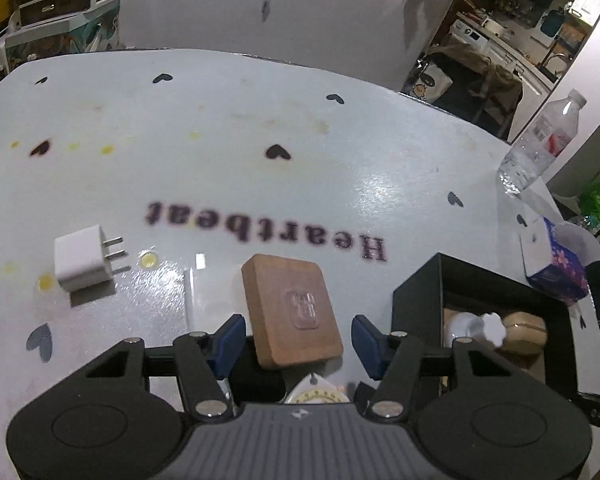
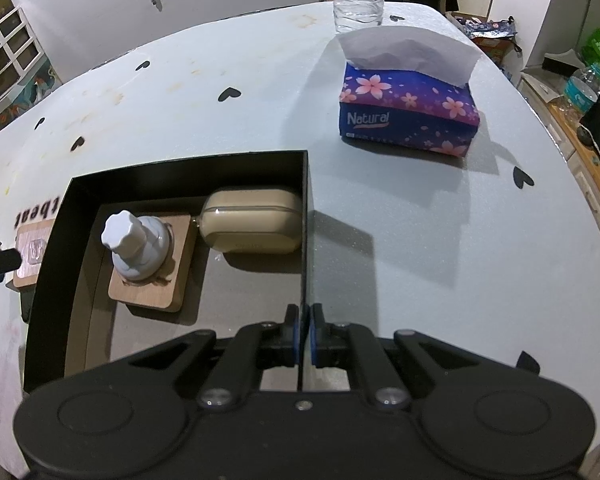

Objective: Organize rigid objects
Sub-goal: 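Move the left gripper to the brown square block and grasp it, then lift the brown carved tile with the left gripper off the table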

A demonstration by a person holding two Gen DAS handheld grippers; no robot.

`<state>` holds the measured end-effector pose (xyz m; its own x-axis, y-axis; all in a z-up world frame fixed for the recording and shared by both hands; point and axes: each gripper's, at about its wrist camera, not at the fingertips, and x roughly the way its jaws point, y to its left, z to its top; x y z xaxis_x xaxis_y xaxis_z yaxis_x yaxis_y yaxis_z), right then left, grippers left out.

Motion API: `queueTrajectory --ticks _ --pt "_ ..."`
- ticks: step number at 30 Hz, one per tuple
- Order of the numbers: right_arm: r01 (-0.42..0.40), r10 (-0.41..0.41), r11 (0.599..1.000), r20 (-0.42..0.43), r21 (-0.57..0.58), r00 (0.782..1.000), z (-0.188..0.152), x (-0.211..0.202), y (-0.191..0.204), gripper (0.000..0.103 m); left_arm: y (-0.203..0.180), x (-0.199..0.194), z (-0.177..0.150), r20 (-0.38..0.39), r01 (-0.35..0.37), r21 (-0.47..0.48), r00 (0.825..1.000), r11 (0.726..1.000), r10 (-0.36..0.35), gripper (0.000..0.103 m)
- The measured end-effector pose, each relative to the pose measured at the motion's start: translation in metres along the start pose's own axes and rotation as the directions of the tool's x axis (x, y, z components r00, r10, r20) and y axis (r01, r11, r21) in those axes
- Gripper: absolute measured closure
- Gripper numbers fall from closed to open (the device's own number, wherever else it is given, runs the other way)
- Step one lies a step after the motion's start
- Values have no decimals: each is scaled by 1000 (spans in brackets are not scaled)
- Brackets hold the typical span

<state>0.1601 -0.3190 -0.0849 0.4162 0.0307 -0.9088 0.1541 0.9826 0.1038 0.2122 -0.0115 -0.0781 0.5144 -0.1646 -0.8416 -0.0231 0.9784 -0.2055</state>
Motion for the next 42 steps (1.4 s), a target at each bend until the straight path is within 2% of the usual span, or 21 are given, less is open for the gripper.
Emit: queueTrajectory --ticks 4,9,11,12,14,15,17,18,19,22,27,29,30,31,33,34,37,41,42 --pt "0 0 1000 0 5 1000 0 0 0 98 -7 17 7 -38 -54 38 998 998 56 45" --pt "-1 1 1000 0 6 1000 0 0 0 98 -18 27 15 -34 -125 113 991 986 130 45" --pt "-1 1 1000 0 6 1000 0 0 0 98 -22 29 15 -29 -143 144 989 979 148 52" --pt "-2 2 1000 0 7 1000 0 0 0 98 -24 29 15 -20 -152 160 987 975 157 61" --pt "-2 2 1000 0 8 1000 0 0 0 98 -23 29 15 -33 -122 153 991 981 128 62" --pt "-2 2 1000 0 8 1000 0 0 -1 98 -22 28 14 -30 -105 144 993 984 110 69" --pt "-2 2 1000 0 8 1000 0 0 -1 98 -22 24 13 -13 -95 143 995 985 98 74" --pt "-2 2 1000 0 8 1000 0 0 -1 98 -22 22 13 -3 -93 143 996 985 94 101" --pt "-2 2 1000 -1 7 1000 0 0 0 98 -22 21 14 5 -108 149 994 983 109 103" --pt "-3 3 1000 0 8 1000 0 0 -1 98 -18 16 15 -3 -63 132 998 989 64 103" --pt "-2 2 1000 0 6 1000 0 0 -1 98 -17 16 12 -21 -34 120 999 992 36 103" --pt "-2 2 1000 0 6 1000 0 0 -1 98 -17 19 10 -45 -4 109 999 994 9 102" --pt "-2 2 1000 0 6 1000 0 0 -1 98 -19 20 9 -55 5 111 999 994 2 91" --pt "-2 2 1000 0 6 1000 -1 0 0 98 -21 22 8 -66 11 119 998 993 -4 75" --pt "-2 2 1000 0 7 1000 0 0 -1 98 -24 25 4 -81 29 127 996 992 -19 58" --pt "-3 3 1000 0 7 1000 0 0 -1 98 -25 27 3 -90 39 131 996 991 -27 53" --pt "-4 4 1000 0 10 1000 -1 0 -1 98 -28 31 -2 -109 55 148 993 987 -39 45" --pt "-7 6 1000 5 23 1000 -1 0 -1 98 -29 37 -6 -133 65 154 990 986 -44 44" --pt "-3 2 1000 5 22 1000 -1 0 -1 99 -30 38 -7 -136 66 157 990 985 -45 40"
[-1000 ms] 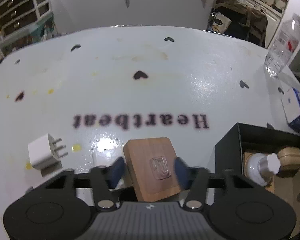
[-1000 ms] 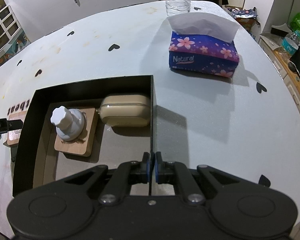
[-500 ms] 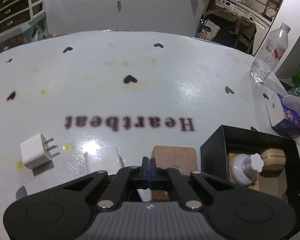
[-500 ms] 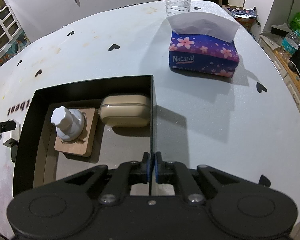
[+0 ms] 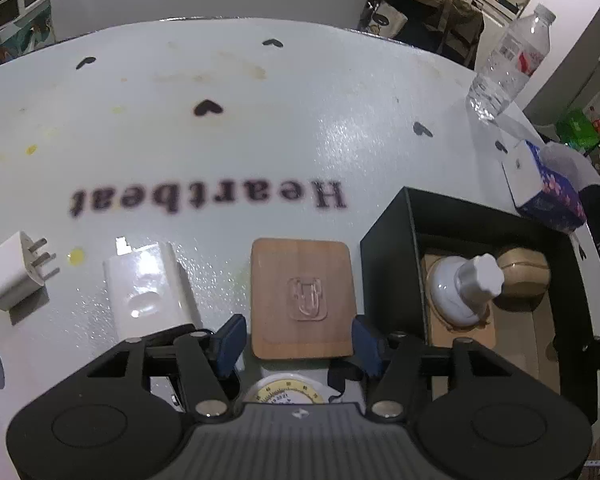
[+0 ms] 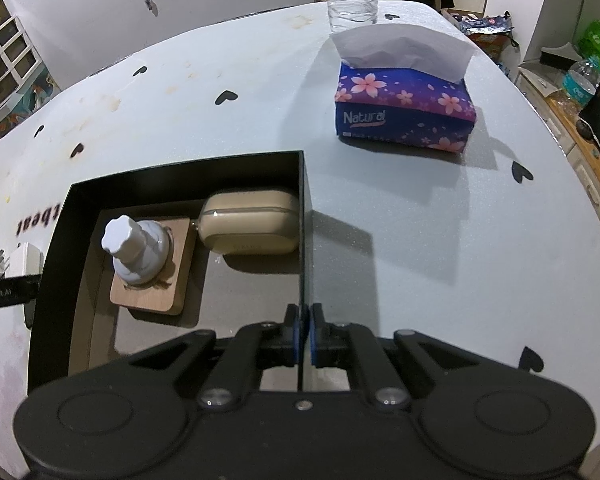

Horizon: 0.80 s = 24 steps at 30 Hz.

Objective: Organize rigid objects
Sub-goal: 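Lift the brown carved tile with the left gripper off the table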

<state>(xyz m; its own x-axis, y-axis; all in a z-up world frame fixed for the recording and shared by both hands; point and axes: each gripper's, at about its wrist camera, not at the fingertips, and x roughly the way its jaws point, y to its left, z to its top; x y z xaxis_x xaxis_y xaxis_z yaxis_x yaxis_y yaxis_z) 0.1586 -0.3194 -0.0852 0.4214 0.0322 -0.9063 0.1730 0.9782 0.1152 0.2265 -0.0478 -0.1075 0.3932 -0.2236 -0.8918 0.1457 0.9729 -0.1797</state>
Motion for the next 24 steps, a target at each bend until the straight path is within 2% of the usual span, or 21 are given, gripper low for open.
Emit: queueTrajectory --ticks 4,9,14,16,18,19,24 --pt "28 -28 1000 4 5 1000 1 -1 -4 99 -5 4 2 -3 8 18 1000 1000 -8 26" --pt "43 -43 999 6 25 999 0 -3 -13 99 -15 12 9 10 -22 19 1000 1000 22 20" --pt "46 -46 998 4 36 999 0 -3 -19 99 -14 17 14 25 -28 -14 999 999 29 21" --pt "42 -42 998 4 37 999 0 -3 -20 99 -10 20 13 14 -39 -34 999 999 40 28" --pt "41 -41 999 4 35 999 0 -3 -20 99 -8 18 11 24 -41 -25 999 999 42 29" --pt "41 -41 999 4 34 999 0 -3 -20 99 -7 18 11 24 -46 -25 999 999 46 34" --pt "40 -40 999 4 33 999 1 -3 -21 99 0 13 6 18 -78 -10 997 997 78 36"
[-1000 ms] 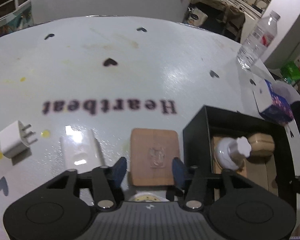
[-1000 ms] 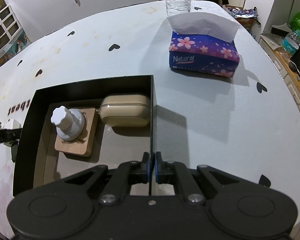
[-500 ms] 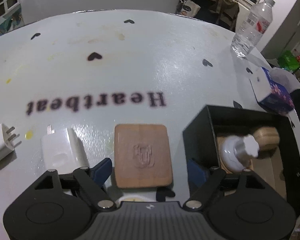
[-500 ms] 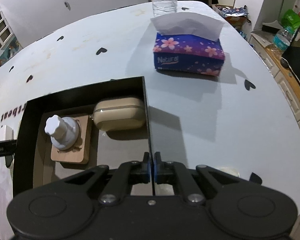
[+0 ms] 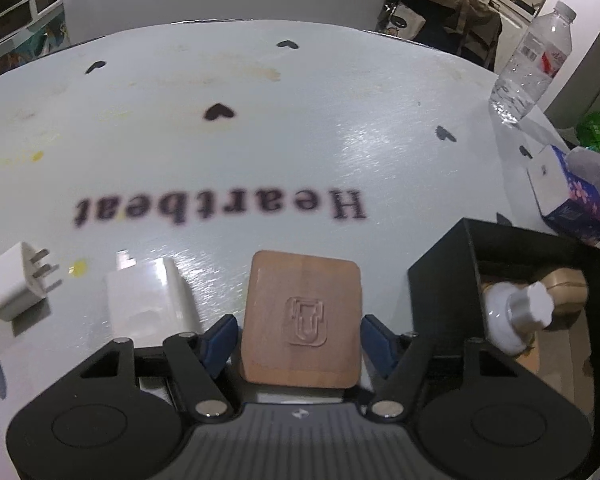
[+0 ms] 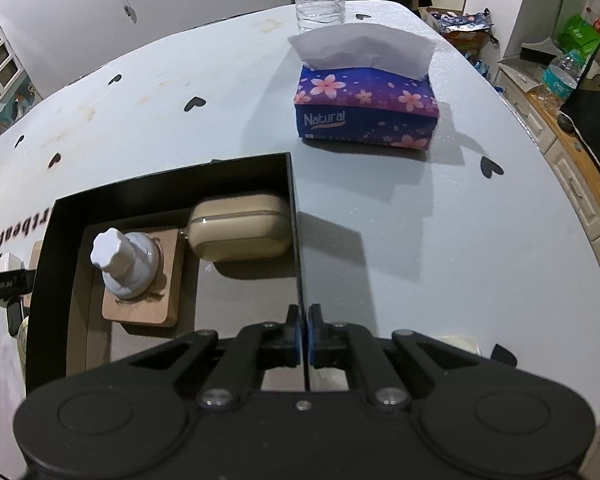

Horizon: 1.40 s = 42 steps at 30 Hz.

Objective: Organize rigid objects
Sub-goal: 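Lift the brown carved tile with the left gripper off the table, then carry the carved tile with the left gripper into the black box and release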

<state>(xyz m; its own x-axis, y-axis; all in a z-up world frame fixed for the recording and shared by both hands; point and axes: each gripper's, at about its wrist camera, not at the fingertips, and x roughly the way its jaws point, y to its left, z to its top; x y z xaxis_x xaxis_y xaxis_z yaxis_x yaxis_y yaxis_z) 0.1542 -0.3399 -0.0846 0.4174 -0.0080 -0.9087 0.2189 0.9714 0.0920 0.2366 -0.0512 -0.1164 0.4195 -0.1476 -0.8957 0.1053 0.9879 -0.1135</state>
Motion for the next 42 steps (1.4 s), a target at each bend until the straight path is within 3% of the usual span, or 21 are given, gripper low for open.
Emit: queueTrajectory --ticks 13,20,24,28,33,38,42 --pt "3 -3 1000 -2 -6 1000 0 0 2 99 -4 5 -2 7 -74 149 997 986 74 38" --pt "1 -1 1000 -1 -7 1000 0 0 2 99 -1 -20 3 62 -67 82 996 994 62 39" --pt "0 0 1000 -2 -9 1000 0 0 2 99 -5 -56 14 105 21 3 994 1000 -21 39" --pt "3 -3 1000 -5 -14 1000 0 0 2 99 -28 -73 20 88 136 -12 987 991 -135 39" --pt "-3 3 1000 -11 -14 1000 2 0 1 99 -68 -66 13 -8 271 5 963 963 -271 39" --pt "-10 9 1000 -18 -18 1000 3 0 0 99 -101 -43 -7 -132 351 -30 927 936 -351 39" --pt "-21 20 1000 -21 -12 1000 3 0 -2 99 -117 -31 -14 -158 374 -85 910 923 -383 39"
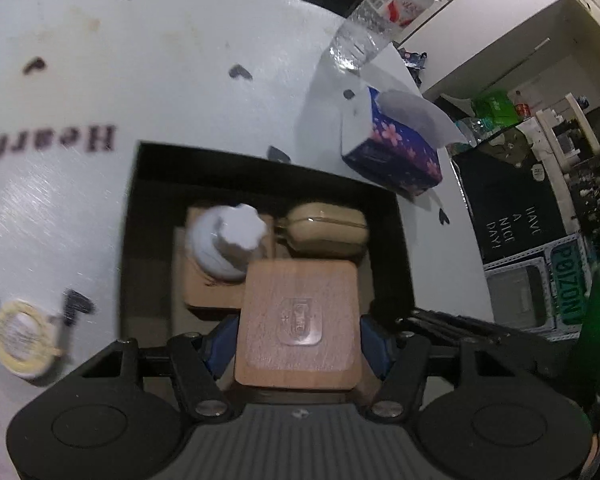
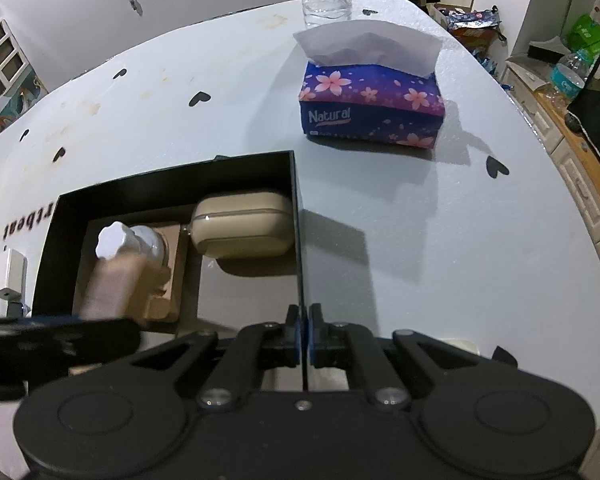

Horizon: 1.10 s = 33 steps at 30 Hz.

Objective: Organize rigid objects
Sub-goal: 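Carry the carved tile with the left gripper into the black box and release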

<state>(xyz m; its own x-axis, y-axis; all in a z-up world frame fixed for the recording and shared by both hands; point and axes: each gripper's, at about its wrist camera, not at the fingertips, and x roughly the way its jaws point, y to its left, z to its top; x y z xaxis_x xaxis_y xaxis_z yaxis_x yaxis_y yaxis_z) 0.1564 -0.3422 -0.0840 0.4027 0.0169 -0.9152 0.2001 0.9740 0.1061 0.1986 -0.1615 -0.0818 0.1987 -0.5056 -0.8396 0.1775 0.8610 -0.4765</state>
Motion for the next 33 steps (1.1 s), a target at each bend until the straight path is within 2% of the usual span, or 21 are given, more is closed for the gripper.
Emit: queueTrajectory --ticks 4,7,11,14,16,18,19,33 --pt "-16 16 1000 -4 15 1000 0 0 -4 98 -1 13 2 0 8 -47 1000 999 -8 39" --pt "-21 21 1000 -4 14 1000 0 0 -4 98 2 19 6 5 41 -89 999 995 -41 39" --pt "-24 24 1000 -4 11 1000 0 0 -4 98 11 28 8 5 98 -181 995 979 -99 39" --pt "-25 25 1000 -5 8 1000 0 0 -4 98 16 36 8 11 115 -229 993 967 -115 39" --pt "-27 27 1000 -6 7 1000 0 0 -5 98 18 38 8 9 146 -256 989 956 -149 31" --pt "-29 29 1000 -6 9 1000 0 0 -5 98 17 35 7 13 163 -255 986 953 -165 18" --pt "-28 29 1000 -6 9 1000 0 0 -5 97 16 34 8 18 161 -243 987 957 -162 17" --pt "-32 32 999 -6 15 999 0 0 -5 97 16 16 4 7 211 -213 977 954 -214 17"
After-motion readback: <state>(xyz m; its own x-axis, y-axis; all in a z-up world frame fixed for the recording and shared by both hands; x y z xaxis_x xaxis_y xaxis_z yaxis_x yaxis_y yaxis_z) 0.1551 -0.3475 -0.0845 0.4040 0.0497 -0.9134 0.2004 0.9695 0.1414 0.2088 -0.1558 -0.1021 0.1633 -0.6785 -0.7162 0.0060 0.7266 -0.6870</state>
